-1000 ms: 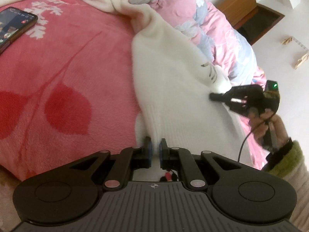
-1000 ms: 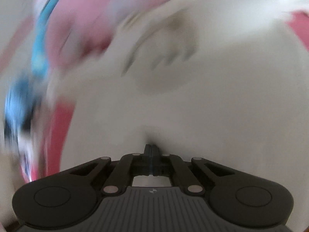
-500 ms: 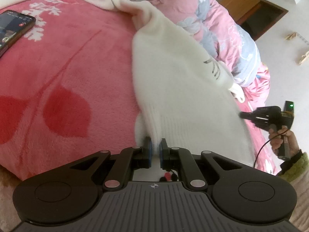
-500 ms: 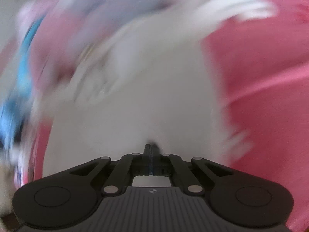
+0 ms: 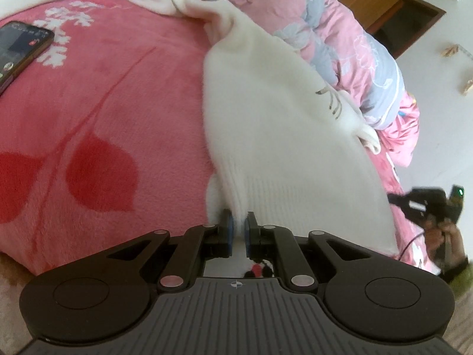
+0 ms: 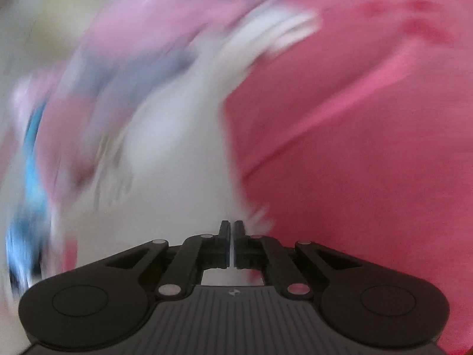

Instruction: Fold clothes

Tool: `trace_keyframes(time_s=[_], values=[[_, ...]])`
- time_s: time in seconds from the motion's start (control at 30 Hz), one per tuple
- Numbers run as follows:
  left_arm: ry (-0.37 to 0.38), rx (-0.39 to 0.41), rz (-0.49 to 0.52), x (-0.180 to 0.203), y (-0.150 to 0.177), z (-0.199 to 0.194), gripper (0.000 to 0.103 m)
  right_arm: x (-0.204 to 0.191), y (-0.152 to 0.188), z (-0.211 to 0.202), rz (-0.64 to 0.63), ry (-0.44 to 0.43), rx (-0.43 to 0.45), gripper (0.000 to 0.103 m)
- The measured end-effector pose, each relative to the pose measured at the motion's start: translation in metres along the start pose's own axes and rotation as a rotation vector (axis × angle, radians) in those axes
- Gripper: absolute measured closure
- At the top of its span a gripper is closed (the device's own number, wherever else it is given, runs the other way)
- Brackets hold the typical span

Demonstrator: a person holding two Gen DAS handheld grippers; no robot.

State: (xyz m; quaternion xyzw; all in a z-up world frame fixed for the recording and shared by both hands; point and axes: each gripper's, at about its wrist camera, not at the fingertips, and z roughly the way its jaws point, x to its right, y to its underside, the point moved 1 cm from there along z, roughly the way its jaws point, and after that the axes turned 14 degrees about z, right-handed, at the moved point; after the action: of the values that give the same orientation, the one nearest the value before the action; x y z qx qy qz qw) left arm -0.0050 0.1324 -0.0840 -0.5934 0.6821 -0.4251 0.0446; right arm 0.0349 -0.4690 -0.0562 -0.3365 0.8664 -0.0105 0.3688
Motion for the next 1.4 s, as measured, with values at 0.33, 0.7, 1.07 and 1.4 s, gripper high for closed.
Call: trace_keyframes(time_s=[0.33,0.7,1.07,1.4], values=[[0.054,0.004,-0.081,-0.010,0.002,0.001,0.094,0.035,0.072,-0.034,0.055,-0.147,-0.190,0.064],[0.190,-0.018,-0.273,-0.035,-0.001,0.006,0.092,0.052,0.079,-0.015,0.122,-0.194,-0.277,0.064],[0.206,-0.038,-0.261,-0.032,-0.013,0.027,0.092,0.045,0.071,0.017,0.145,-0.269,-0.370,0.063],[0.263,-0.044,-0.184,-0.027,-0.009,0.024,0.092,0.028,0.080,0.024,0.017,-0.325,-0.394,0.063]])
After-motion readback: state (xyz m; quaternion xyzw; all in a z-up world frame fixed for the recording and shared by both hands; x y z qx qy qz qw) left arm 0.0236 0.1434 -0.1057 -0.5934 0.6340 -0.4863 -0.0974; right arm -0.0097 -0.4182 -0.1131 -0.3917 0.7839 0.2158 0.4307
